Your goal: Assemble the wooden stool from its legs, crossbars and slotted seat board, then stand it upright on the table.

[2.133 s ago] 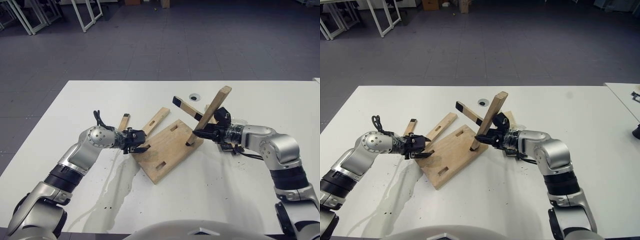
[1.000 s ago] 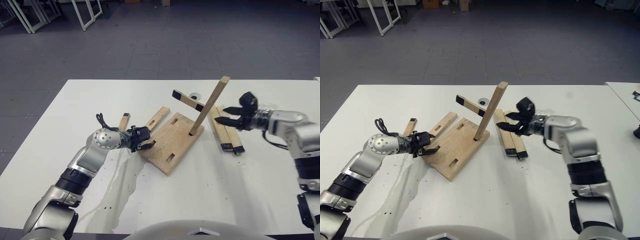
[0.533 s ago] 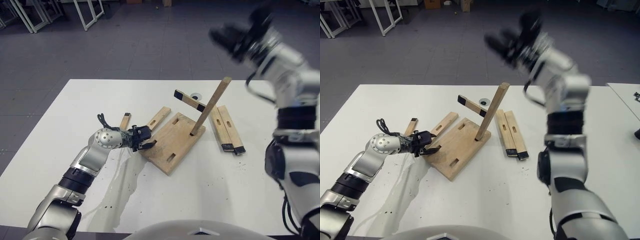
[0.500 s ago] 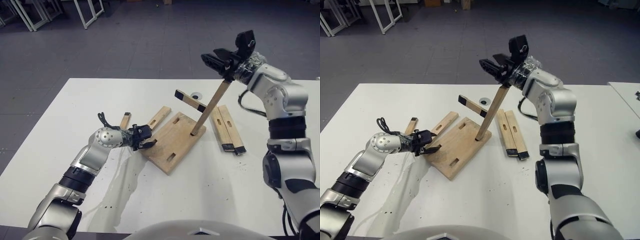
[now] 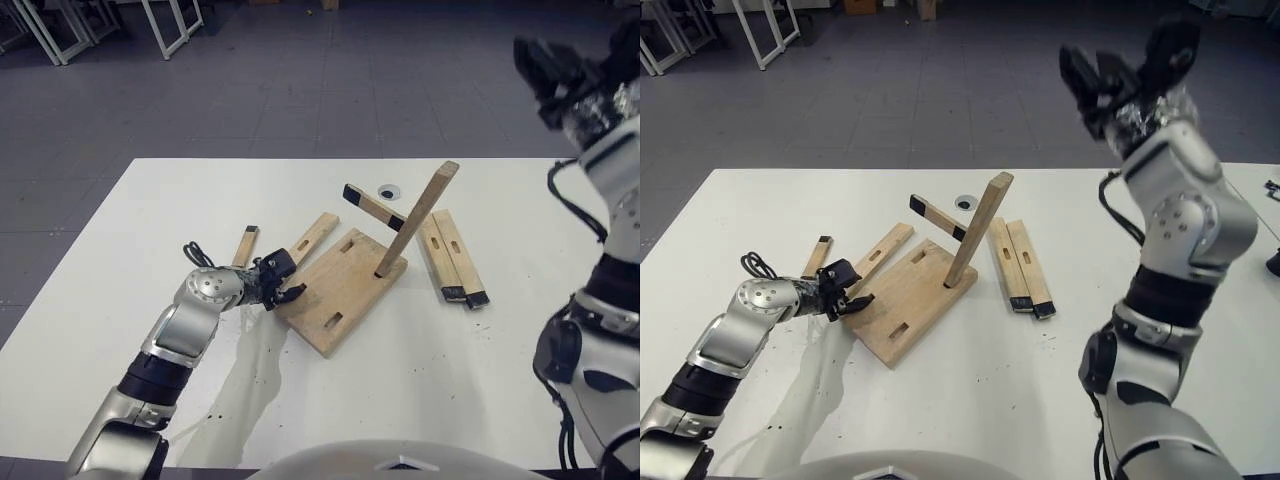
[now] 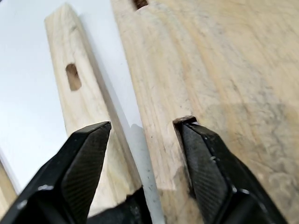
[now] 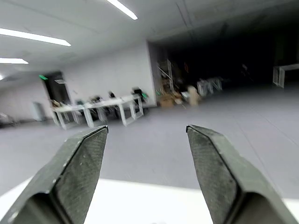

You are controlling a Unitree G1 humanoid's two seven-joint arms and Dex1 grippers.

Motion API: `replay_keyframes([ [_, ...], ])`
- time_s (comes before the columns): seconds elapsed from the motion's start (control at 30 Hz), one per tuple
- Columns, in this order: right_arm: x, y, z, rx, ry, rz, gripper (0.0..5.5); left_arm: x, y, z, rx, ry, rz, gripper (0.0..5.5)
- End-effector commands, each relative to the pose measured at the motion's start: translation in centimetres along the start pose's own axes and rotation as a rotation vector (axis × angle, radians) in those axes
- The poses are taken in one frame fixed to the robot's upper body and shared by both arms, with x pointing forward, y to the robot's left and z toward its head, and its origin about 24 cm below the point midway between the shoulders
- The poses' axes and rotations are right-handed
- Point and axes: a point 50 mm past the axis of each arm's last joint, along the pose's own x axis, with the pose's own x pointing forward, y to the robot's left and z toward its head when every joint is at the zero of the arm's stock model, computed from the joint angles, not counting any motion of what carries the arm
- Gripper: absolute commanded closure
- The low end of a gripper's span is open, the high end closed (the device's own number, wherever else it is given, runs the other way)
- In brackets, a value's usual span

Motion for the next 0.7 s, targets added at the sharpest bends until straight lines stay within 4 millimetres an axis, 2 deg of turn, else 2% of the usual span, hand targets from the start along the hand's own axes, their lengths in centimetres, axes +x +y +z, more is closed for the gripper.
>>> replay_keyframes([
  [0.03, -5.1, -0.5, -8.4, -0.132, 0.395, -0.082, 2.40, 2.2, -3.1, -3.3, -0.356, 0.158, 0.065, 2.70],
  [0.1, -7.4, -0.3, -11.6, -0.153, 0.543, -0.087, 2.40, 3.5, -3.3, -2.3, -0.441, 0.138, 0.109, 2.70],
  [0.17, -8.9, 0.0, -13.1, -0.160, 0.619, -0.091, 2.40, 4.7, -3.5, -1.6, -0.488, 0.133, 0.141, 2.70],
  [0.33, -10.8, 0.5, -14.7, -0.196, 0.717, -0.078, 2.40, 6.8, -3.9, -0.2, -0.590, 0.110, 0.189, 2.70],
  [0.43, -11.7, 0.5, -15.5, -0.227, 0.770, -0.062, 2.40, 7.4, -4.5, 0.6, -0.638, 0.087, 0.203, 2.70],
  [0.57, -12.6, -0.1, -15.9, -0.253, 0.806, -0.064, 2.40, 7.6, -4.8, 1.1, -0.698, 0.065, 0.211, 2.70],
  [0.7, -12.6, -0.8, -16.5, -0.287, 0.824, -0.077, 2.40, 6.8, -4.6, 1.2, -0.700, 0.045, 0.209, 2.70],
])
